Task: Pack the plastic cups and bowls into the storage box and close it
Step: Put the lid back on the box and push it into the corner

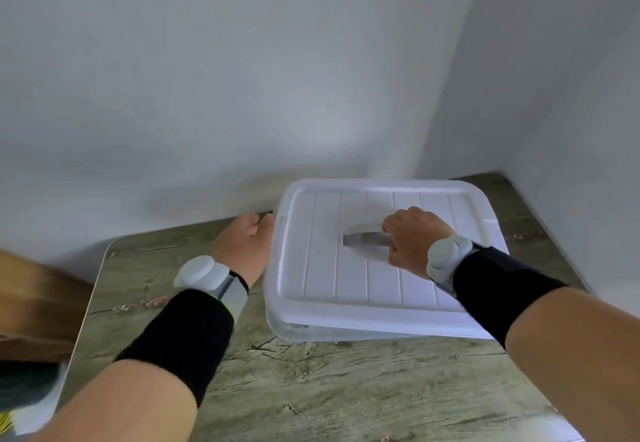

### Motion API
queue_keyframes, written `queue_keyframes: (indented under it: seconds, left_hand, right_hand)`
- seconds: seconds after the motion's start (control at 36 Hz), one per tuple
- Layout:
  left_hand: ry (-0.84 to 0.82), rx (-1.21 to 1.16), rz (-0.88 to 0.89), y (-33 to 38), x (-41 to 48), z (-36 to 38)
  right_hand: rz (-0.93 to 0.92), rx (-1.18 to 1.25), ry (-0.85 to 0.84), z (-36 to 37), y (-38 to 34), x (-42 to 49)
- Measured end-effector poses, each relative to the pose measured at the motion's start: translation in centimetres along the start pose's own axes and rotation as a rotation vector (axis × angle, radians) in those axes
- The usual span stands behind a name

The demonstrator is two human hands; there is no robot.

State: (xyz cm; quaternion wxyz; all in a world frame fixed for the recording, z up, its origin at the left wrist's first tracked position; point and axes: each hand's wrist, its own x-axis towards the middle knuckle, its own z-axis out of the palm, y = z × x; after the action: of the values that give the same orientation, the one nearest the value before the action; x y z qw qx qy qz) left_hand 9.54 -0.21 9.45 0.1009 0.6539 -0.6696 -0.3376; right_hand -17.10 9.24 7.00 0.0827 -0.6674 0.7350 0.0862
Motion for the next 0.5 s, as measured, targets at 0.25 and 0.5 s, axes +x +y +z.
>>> queue_keyframes:
  seconds: [0.25,0.5]
  left_hand:
    - [-0.094,0.086,0.005,-3.4,-0.1,2.5]
    - [-0.183,0.247,-0.058,-4.9,1.0,3.4]
  right_hand:
    - [-0.107,-0.028,0.001,0.8,-0.5,-0.4]
    - [-0.129,0.023,-0.039,1.1,0.0,-0.6]
